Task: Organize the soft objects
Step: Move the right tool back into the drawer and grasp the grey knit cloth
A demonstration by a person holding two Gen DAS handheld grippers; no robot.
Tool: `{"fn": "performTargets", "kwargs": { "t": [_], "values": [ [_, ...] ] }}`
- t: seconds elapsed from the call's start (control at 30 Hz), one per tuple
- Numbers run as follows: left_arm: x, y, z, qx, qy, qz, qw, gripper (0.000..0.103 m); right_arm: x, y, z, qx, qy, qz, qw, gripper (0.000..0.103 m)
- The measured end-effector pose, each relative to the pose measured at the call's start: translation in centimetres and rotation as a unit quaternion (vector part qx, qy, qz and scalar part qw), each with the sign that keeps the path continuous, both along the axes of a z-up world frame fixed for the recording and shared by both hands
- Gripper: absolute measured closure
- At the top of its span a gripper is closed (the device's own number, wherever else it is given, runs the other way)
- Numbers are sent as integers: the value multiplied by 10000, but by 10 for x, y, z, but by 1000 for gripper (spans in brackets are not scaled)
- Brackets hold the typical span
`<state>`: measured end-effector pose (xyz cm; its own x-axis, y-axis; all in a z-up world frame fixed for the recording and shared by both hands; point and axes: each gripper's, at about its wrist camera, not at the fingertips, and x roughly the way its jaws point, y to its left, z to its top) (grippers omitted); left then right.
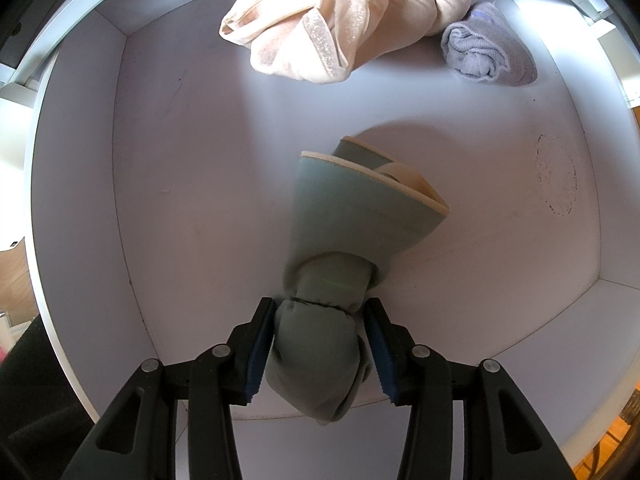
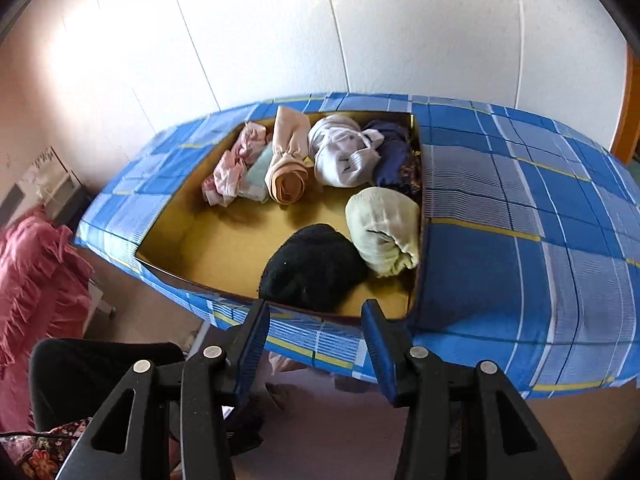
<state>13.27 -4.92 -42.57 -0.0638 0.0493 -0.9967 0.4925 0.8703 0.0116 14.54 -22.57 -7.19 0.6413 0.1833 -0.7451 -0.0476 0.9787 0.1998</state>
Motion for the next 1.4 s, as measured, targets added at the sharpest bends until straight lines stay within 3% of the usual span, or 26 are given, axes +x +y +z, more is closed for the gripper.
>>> {"fn": "performTargets", "kwargs": {
  "t": [0.17,0.33,0.47,0.53,0.57,0.7,0.77,1.0,1.3,1.4],
  "values": [
    [0,-1,1,0,2,6,10000,55,-22,0,-10,54,-117,12,9999,55],
    [-1,0,0,-2,1,1,10000,55,-41,11,-49,-145,249,188,9994,55],
    [-1,0,0,-7,-3,-5,10000,56,-41,25,-107,-624,1032,250,9924,55],
    [-2,-2,1,-41,-15,-20,10000,63,-37,27,-144,-747,1517,139,9855,55],
    [-2,-2,2,-50,-20,-30,10000,68,-37,27,-160,-683,1662,86,9837,55],
    [-4,-1,4,-48,-20,2,10000,69,-32,21,-223,-345,2532,-144,9667,55],
    [-3,-1,6,-97,-56,62,9999,70,-30,17,-240,-260,2776,-218,9601,55],
    [-4,-5,26,-495,-211,288,9981,70,-32,-5,-269,-80,3099,-569,9490,55],
    [-1,-2,39,-469,-250,350,9980,70,-28,-4,-286,-97,3219,-442,9457,55],
    [-2,1,44,-469,-262,394,9978,70,-23,-5,-291,223,3076,-604,9493,55]
  ]
}}
